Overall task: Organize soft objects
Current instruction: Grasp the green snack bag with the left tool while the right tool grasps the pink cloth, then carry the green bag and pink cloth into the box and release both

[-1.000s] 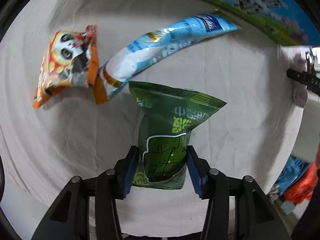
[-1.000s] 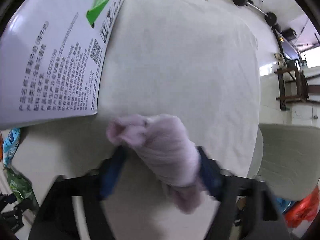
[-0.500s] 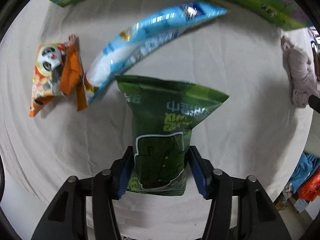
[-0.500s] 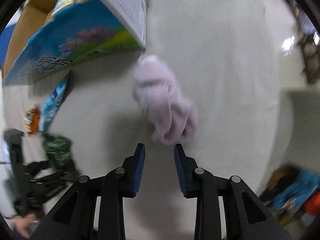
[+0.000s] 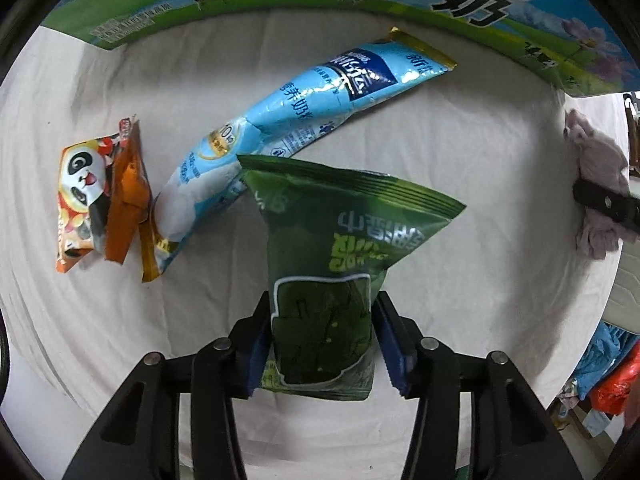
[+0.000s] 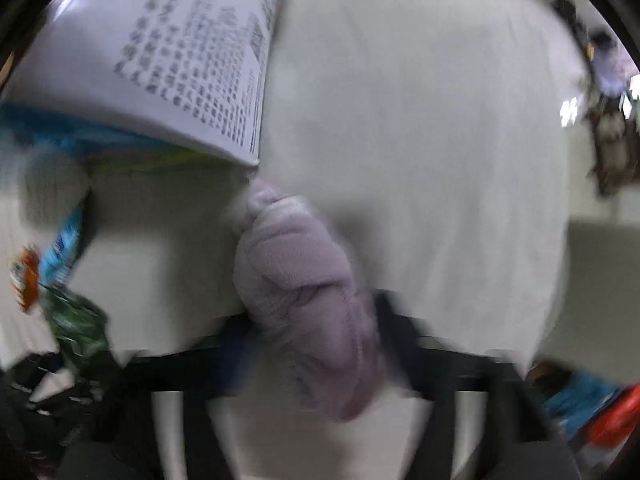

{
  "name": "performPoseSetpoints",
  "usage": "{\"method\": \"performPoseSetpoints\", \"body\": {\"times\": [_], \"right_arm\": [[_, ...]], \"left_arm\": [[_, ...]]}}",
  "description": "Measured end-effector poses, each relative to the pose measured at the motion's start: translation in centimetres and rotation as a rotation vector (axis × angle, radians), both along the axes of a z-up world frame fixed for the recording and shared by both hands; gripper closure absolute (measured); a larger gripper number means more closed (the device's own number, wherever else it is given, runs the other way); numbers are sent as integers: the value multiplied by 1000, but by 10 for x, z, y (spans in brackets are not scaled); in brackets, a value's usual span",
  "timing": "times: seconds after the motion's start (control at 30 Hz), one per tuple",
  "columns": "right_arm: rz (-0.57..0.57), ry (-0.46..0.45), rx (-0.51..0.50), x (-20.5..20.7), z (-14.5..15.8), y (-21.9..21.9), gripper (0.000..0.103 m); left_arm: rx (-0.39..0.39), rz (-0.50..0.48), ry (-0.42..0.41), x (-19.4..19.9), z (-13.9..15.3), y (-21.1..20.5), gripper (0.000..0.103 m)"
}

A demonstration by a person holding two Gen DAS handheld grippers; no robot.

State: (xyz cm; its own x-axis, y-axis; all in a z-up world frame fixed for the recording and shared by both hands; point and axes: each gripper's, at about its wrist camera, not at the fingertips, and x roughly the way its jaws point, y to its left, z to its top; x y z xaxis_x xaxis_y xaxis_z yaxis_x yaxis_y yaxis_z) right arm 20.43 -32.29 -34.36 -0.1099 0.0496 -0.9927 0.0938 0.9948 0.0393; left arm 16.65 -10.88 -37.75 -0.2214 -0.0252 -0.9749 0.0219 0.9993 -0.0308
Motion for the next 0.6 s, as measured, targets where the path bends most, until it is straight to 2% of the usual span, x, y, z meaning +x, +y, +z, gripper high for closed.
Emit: {"method": "performPoseSetpoints", "body": {"times": [0.07, 0.13, 0.2, 0.33, 0.5, 0.6], "right_arm": [[-3, 12, 10, -10, 6, 7, 56], [-25, 62, 97, -30, 10, 16, 56], [-19, 97, 150, -48, 13, 30, 56], [-43, 137, 221, -74, 6, 50, 56], [-7, 104, 151, -89, -2, 62, 54], [-8, 92, 134, -91, -4, 68, 52]], "left_arm": [[-11, -2, -6, 0, 1, 1, 55], [-7, -10, 19, -3, 1, 6, 55], [-37, -9, 32, -4, 12, 22, 55], [-33, -23, 15, -17, 8, 27, 53], [-19, -37, 12, -27, 9, 26, 52], [-10, -42, 7, -18, 8, 18, 53]]}}
